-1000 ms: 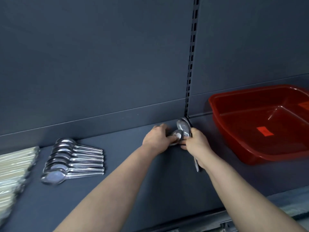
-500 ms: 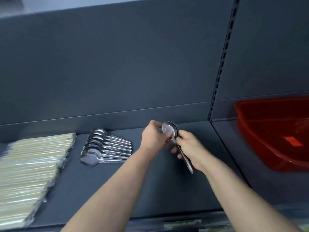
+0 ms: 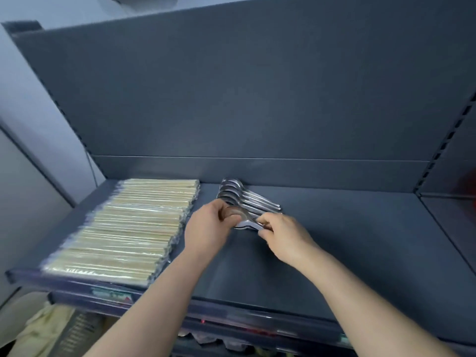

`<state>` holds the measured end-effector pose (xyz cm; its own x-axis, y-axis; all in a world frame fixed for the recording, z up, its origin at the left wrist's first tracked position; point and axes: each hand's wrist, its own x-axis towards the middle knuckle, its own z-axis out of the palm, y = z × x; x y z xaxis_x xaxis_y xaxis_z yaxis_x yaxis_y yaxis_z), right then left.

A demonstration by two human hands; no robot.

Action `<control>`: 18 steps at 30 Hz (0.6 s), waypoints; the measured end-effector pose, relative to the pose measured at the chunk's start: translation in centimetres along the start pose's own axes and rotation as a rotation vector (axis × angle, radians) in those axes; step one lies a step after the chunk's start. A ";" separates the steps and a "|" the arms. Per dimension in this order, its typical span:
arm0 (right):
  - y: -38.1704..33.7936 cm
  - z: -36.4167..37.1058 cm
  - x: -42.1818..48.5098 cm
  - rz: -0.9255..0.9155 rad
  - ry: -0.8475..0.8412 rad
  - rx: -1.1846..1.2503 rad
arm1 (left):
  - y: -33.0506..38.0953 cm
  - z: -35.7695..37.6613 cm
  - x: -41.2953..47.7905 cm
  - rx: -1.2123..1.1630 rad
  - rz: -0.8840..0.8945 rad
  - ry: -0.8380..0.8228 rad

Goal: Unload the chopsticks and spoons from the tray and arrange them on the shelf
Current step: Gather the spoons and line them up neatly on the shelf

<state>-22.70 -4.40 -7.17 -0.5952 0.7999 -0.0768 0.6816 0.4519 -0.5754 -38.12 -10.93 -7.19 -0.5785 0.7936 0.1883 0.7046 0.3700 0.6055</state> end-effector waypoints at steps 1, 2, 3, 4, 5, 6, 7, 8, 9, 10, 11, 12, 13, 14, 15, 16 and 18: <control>-0.7 0.7 0.2 -0.010 0.012 -0.049 | -0.9 -0.4 0.0 0.031 0.001 0.015; -1.2 1.3 0.3 -0.012 0.033 -0.099 | -1.4 -0.7 -0.1 0.059 0.002 0.022; -1.8 1.8 0.5 -0.009 0.057 -0.147 | -2.1 -0.8 0.0 0.087 0.003 0.025; -2.2 2.2 0.6 -0.001 0.085 -0.194 | -2.6 -0.8 0.1 0.114 0.006 0.028; -2.6 2.5 0.7 0.002 0.117 -0.245 | -3.1 -0.7 0.2 0.136 0.014 0.037; -3.0 2.9 0.9 0.006 0.150 -0.302 | -3.7 -0.6 0.4 0.151 0.026 0.046; -3.2 3.3 1.0 0.005 0.179 -0.362 | -4.2 -0.5 0.7 0.157 0.039 0.057; -3.3 3.6 1.1 0.001 0.209 -0.418 | -4.6 -0.3 0.9 0.156 0.053 0.062; -3.3 4.0 1.2 -0.007 0.240 -0.463 | -5.0 -0.2 1.2 0.148 0.066 0.067; -3.3 4.1 1.3 -0.017 0.278 -0.491 | -5.2 -0.2 1.5 0.136 0.078 0.070; -3.3 4.2 1.4 -0.021 0.320 -0.504 | -5.4 -0.1 1.9 0.125 0.092 0.071; -3.2 4.2 1.6 -0.026 0.353 -0.506 | -5.6 -0.1 2.2 0.121 0.107 0.062; -3.1 4.2 1.9 -0.029 0.363 -0.496 | -5.7 -0.1 2.7 0.119 0.125 0.044; -3.1 4.2 2.2 -0.030 0.347 -0.475 | -5.9 -0.1 3.1 0.118 0.146 0.021; -3.0 4.3 2.5 -0.031 0.315 -0.437 | -6.0 -0.1 3.6 0.111 0.163 -0.004; -3.0 4.4 2.8 -0.026 0.274 -0.395 | -6.1 -0.1 4.0 0.101 0.177 -0.031; -3.1 4.6 3.5 -0.007 0.185 -0.338 | -6.4 0.0 4.9 0.081 0.187 -0.079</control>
<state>-28.86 -4.82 -9.46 -0.5342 0.8403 0.0920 0.7983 0.5373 -0.2723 -45.44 -9.39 -10.13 -0.4031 0.8863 0.2280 0.8290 0.2481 0.5011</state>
